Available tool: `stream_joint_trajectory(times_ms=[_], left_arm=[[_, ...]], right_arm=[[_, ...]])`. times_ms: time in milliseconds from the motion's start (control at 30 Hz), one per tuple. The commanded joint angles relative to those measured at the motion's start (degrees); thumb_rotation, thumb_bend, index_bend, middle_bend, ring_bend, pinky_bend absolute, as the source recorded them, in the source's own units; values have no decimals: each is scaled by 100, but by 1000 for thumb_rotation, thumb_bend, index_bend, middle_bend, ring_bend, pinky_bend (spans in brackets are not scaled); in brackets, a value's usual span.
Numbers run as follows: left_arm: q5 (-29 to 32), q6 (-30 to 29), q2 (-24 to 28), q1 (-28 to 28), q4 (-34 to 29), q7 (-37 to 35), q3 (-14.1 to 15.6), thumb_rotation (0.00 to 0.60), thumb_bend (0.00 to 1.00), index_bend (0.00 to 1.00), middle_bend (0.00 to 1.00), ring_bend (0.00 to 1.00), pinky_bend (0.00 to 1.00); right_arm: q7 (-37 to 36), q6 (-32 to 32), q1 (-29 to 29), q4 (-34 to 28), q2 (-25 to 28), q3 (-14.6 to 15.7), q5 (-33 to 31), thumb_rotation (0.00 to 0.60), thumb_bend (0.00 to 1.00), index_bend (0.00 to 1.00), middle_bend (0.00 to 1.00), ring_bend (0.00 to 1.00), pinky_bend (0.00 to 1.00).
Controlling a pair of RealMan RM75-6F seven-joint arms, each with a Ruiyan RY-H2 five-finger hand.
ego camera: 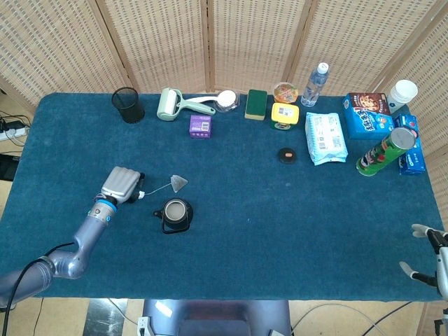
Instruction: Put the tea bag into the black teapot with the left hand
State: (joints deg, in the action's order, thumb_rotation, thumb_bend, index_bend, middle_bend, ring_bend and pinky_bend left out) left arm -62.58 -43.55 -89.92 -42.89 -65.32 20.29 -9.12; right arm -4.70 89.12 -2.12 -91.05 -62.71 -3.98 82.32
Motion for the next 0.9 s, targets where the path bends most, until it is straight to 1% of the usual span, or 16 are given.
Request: stream_joint_trajectory(times_ms=[33,467,900], left_arm=[[-1,-29,8,0,10,-41,11,600,378,505,983,950,918],[88,-64,-59,-8,120,-101,79,600,378,505,983,950,918],[133,-98,-70,-34,95,-38,131,600,377,505,983,950,918]], right_arm=[[2,-2,-5,5,-4,-4,-3,600,99,263,362,303,378],[-73,-12,-34,31,24,-23,-8,600,99,263,363,303,377],[-89,13,-75,82,-32,-23,-7,600,100,262,363,304,378]])
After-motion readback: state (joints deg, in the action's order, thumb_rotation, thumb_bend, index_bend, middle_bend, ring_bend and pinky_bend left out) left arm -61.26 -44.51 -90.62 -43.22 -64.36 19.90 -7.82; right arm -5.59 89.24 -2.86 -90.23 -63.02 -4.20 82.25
